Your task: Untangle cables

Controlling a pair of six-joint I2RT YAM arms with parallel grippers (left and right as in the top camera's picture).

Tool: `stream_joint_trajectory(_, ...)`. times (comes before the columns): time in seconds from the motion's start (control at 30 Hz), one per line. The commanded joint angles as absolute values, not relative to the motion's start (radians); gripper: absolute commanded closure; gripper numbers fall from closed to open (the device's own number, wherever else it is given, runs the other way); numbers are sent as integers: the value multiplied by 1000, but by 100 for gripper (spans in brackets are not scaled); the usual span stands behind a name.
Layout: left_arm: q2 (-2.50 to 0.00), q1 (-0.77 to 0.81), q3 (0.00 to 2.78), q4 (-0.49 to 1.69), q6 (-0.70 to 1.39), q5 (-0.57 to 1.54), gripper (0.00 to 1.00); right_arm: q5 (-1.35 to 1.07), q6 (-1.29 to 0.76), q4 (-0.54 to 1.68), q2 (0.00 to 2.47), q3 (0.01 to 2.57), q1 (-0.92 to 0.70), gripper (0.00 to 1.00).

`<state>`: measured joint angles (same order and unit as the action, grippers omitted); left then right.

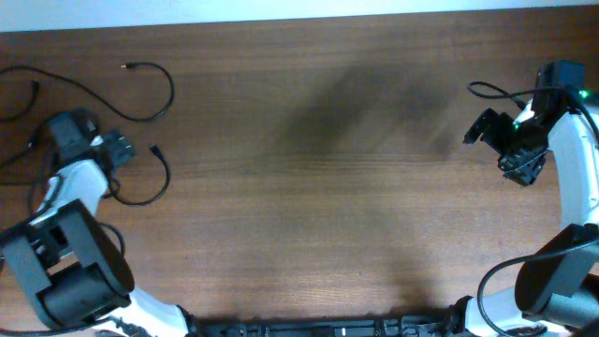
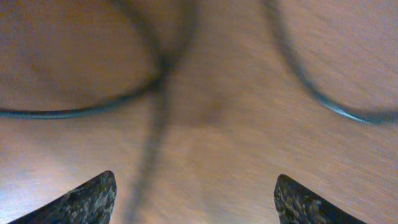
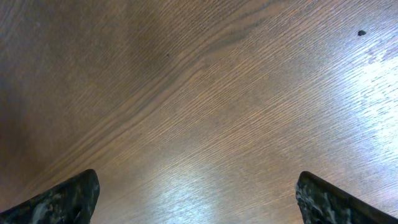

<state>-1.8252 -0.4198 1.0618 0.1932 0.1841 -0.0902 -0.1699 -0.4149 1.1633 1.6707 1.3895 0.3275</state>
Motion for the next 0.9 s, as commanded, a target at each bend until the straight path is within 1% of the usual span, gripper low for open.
stream_joint_trajectory(0.0,-1818,-568,1077,189,186,-59,21,-165,-408,1163,1652,1393,327,2)
stream_joint_trajectory(0.03,-1818,-584,1077,148,184,-12,23,-164,-408,1163,1652,1393,327,2)
stream_joint_trajectory(0.07,-1818,-582,1077,62,82,29,25,-165,-408,1163,1652,1393,327,2)
stream_joint_trajectory(0.1,-1819,-576,1077,23,-9,38,25,-165,-408,1163,1652,1393,327,2)
stream_joint_trajectory(0.13,-1833,-577,1077,7,-28,38,25,-164,-408,1163,1652,1393,327,2)
stream_joint_trajectory(0.17,-1861,-576,1077,1,-28,41,26,-164,-407,1163,1652,1393,327,2)
stream_joint_trajectory(0.2,-1915,-576,1077,-8,-30,46,24,-165,-408,1163,1652,1393,327,1)
stream_joint_trajectory(0.27,-1975,-577,1091,-30,-60,46,28,-165,-408,1163,1652,1393,327,2)
stream_joint_trajectory(0.33,-1981,-576,1105,-50,-66,46,33,-164,-408,1163,1652,1393,327,2)
stream_joint_trajectory(0.4,-1981,-576,1118,-56,-92,46,33,-165,-408,1163,1652,1393,327,2)
stream_joint_trajectory(0.57,-2051,-577,1118,-32,-124,46,39,-164,-408,1163,1652,1393,327,2)
stream_joint_trajectory(0.63,-2057,-577,1118,-29,-128,46,47,-164,-407,1163,1652,1393,327,2)
stream_joint_trajectory(0.7,-2057,-577,1118,-15,-130,45,63,-164,-408,1163,1652,1393,327,1)
stream_joint_trajectory(0.73,-2057,-577,1118,-6,-129,33,80,-165,-408,1163,1652,1393,327,2)
stream_joint_trajectory(0.77,-2057,-577,1118,2,-125,9,92,-164,-408,1163,1652,1393,327,2)
stream_joint_trajectory(0.8,-2057,-577,1118,14,-102,-35,98,-165,-408,1163,1652,1393,328,2)
stream_joint_trajectory(0.87,-2057,-593,1120,19,10,-75,100,-165,-408,1163,1652,1393,327,2)
